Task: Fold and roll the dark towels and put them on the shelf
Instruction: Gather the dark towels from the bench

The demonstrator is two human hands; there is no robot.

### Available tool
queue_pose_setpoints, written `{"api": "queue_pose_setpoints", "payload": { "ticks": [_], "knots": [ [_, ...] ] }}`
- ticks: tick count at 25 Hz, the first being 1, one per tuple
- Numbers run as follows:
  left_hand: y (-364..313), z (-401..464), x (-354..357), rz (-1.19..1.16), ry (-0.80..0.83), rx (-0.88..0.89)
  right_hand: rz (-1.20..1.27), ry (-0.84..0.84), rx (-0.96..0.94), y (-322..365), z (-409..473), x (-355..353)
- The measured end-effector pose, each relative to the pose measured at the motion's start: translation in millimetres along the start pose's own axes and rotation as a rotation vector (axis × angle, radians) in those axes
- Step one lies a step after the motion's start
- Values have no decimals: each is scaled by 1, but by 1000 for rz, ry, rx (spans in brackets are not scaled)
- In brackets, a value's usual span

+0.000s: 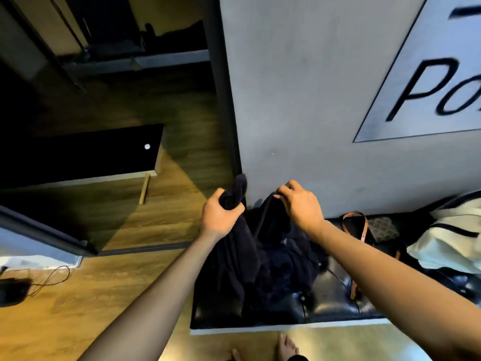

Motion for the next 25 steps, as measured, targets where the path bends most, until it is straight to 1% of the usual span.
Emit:
{"api": "queue_pose_setpoints", "payload": {
  "ticks": [2,7,8,10,12,14,16,17,18,20,21,22,23,24,25],
  "knots": [
    [-34,2,-23,-15,21,85,43,-103,-43,23,31,-55],
    [-125,-10,-73,-151,103,288,212,-406,-195,100,89,-200],
    [-139,-12,-78,-171,123,323,260,-452,-214,117,95,-222],
    [-164,-17,-83,-222,132,362,381,-483,-255,151,100,-256],
    [-181,-19,-84,-311,110,343,469,-445,-293,175,100,-276],
    [-190,-21,-84,-374,70,285,505,-381,-301,184,95,-281],
    [-190,-24,-86,-423,31,208,541,-338,-227,174,86,-275],
    [-187,-25,-89,-445,9,153,572,-306,-148,162,81,-266],
    [-184,-27,-91,-468,-13,91,601,-249,-56,151,74,-255],
    [-175,-27,-94,-529,-38,8,595,-22,87,132,57,-219],
    [-171,-27,-94,-571,-40,-16,545,108,98,129,47,-199],
    [-169,-28,-94,-619,-39,-37,472,200,73,131,38,-178],
    [-167,-29,-93,-659,-36,-52,402,242,40,138,31,-158],
    [-166,-32,-92,-687,-33,-72,358,239,27,146,25,-140],
    [-165,-35,-91,-704,-31,-85,371,208,35,155,20,-123]
  ]
}}
Point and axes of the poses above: each hand's wrist, its own z-axis towards the middle knuckle, its own x-axis out of the palm, y = z × x, the point moved 2 cm from there along z, towards the middle knuckle, and after that the axes turned 5 degrees about -x, right-handed, at the moved point
